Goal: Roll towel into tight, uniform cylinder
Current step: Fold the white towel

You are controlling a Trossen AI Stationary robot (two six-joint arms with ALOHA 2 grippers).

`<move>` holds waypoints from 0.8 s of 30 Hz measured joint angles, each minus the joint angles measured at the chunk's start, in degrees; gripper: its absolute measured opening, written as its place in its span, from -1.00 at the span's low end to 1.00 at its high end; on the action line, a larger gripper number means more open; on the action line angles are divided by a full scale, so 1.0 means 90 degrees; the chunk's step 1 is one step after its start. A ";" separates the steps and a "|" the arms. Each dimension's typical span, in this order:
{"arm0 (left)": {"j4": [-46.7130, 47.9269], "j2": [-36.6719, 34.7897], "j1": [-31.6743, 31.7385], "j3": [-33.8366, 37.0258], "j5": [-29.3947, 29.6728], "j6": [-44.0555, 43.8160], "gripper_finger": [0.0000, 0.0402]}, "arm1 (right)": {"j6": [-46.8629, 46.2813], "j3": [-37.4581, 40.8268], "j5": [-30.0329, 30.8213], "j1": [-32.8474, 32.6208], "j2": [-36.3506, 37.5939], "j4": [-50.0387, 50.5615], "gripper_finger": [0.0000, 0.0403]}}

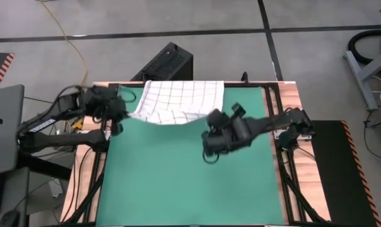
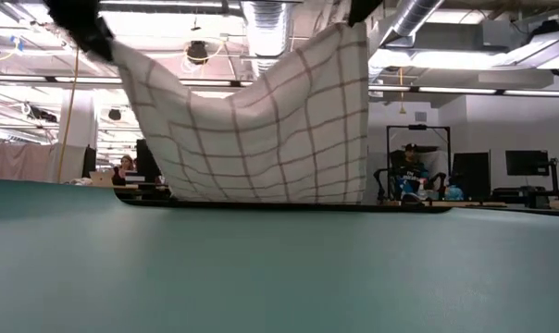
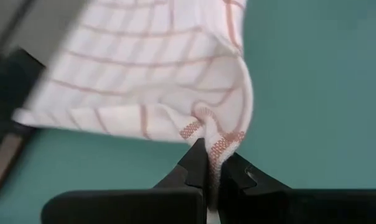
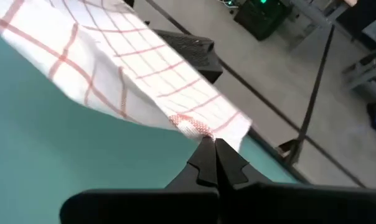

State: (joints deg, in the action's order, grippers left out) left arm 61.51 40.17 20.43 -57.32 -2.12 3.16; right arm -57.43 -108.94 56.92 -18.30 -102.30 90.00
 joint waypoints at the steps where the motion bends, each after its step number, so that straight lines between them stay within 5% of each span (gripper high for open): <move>1: 0.0010 -0.0139 -0.0225 0.0196 -0.0001 -0.0292 -1.00 | -0.0328 0.0175 0.0006 -0.0165 0.0000 -0.0003 -1.00; 11: -0.0912 -0.0894 -0.2439 0.1328 0.0509 -0.2362 -1.00 | -0.2925 0.1475 -0.0006 -0.1653 0.0000 0.0015 -1.00; 19: -0.3691 -0.0366 -0.4540 0.1521 0.1061 -0.1674 -1.00 | -0.3307 0.1512 0.0425 -0.2630 0.0001 0.0002 -1.00; 24: -0.4483 0.0383 -0.5698 0.1525 0.1718 -0.1538 -1.00 | -0.3338 0.1510 0.0429 -0.2992 0.0036 0.0002 -1.00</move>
State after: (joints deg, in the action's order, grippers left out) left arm 21.16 43.62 -30.85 -43.59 13.34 -10.68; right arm -87.47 -95.35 60.77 -45.23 -101.97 90.02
